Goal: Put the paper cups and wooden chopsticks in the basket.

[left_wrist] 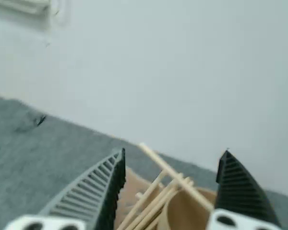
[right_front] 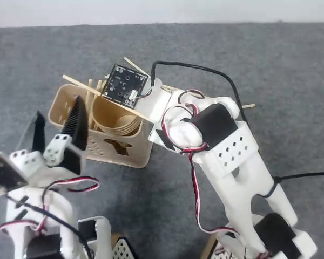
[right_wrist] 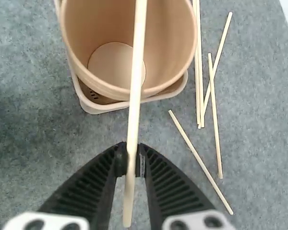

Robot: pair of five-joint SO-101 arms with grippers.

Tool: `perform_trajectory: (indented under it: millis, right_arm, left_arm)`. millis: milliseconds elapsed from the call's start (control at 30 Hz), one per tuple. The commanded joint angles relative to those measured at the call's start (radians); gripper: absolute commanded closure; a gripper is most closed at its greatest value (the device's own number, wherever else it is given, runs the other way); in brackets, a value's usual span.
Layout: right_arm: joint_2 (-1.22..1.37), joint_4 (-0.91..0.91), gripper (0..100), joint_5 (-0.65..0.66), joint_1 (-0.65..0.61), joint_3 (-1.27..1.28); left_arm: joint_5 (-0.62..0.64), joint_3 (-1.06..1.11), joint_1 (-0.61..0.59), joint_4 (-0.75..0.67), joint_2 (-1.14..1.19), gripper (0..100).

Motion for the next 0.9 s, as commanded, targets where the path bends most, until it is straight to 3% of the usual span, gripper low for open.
perform_trajectory:
  millis: [0, 200, 367, 633, 867]
  right_arm:
    - [-0.074, -0.016, 99.2, 0.014, -0.002, -0.012]
    - [-0.154, -0.094, 99.2, 0.008, -0.005, 0.031]
    - [-0.189, -0.194, 99.2, 0.006, -0.012, 0.158]
    - [-0.348, -0.417, 99.2, 0.008, -0.185, 0.42]
    - [-0.443, -0.602, 99.2, -0.003, -0.194, 0.624]
  left_arm:
    - [-0.043, -0.004, 0.014, -0.06, 0.017, 71]
    - [0.055, 0.064, 0.015, -0.006, 0.017, 71]
    - [0.057, 0.068, 0.015, -0.028, 0.017, 71]
    - [0.057, 0.09, 0.071, -0.04, 0.017, 71]
    - [0.12, 0.108, 0.074, -0.04, 0.017, 71]
